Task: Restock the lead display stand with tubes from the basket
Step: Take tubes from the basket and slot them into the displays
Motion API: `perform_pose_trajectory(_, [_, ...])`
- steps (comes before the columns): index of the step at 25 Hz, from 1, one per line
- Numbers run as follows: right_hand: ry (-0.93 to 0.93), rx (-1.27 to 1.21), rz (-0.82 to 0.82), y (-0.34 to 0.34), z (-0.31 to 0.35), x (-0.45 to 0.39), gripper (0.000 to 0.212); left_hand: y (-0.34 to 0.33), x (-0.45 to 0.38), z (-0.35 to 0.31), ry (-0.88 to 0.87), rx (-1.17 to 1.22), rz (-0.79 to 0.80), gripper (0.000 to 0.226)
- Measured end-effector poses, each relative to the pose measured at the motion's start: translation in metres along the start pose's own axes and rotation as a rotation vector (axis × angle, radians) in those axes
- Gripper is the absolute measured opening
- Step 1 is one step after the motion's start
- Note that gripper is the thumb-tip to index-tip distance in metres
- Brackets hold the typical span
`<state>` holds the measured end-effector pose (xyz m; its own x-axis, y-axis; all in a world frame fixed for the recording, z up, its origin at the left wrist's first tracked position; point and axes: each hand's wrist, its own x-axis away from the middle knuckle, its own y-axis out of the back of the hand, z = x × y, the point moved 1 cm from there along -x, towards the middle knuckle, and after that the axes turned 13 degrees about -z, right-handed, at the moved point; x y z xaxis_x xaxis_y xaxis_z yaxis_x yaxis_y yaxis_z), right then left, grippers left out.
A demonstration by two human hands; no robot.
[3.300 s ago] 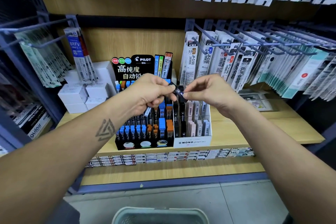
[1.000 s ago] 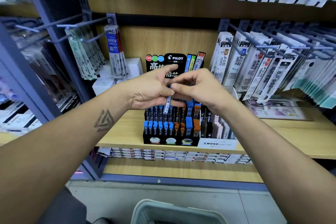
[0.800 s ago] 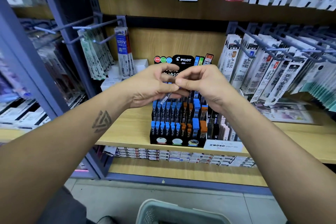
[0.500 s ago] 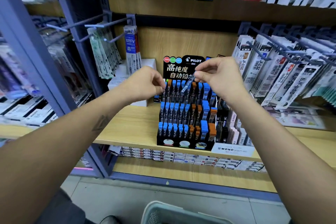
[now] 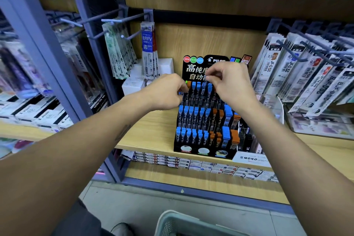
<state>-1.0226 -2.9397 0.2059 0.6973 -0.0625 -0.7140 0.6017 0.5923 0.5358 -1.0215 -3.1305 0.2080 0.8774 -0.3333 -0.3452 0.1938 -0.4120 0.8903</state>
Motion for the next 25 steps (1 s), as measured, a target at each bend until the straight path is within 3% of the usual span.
perform_pose_trajectory(10, [-0.019, 0.033, 0.017, -0.001, -0.007, 0.0, 0.006, -0.002, -0.001, 0.002, 0.012, -0.003, 0.022, 0.04])
perform_pose_trajectory(20, [0.164, 0.203, 0.051, -0.018, -0.017, 0.01, 0.011, -0.003, -0.003, 0.0, 0.019, -0.002, 0.027, 0.037])
perform_pose_trajectory(25, [-0.028, 0.031, -0.026, 0.007, -0.012, 0.007, 0.015, 0.001, 0.001, -0.001, 0.031, 0.057, -0.01, 0.037])
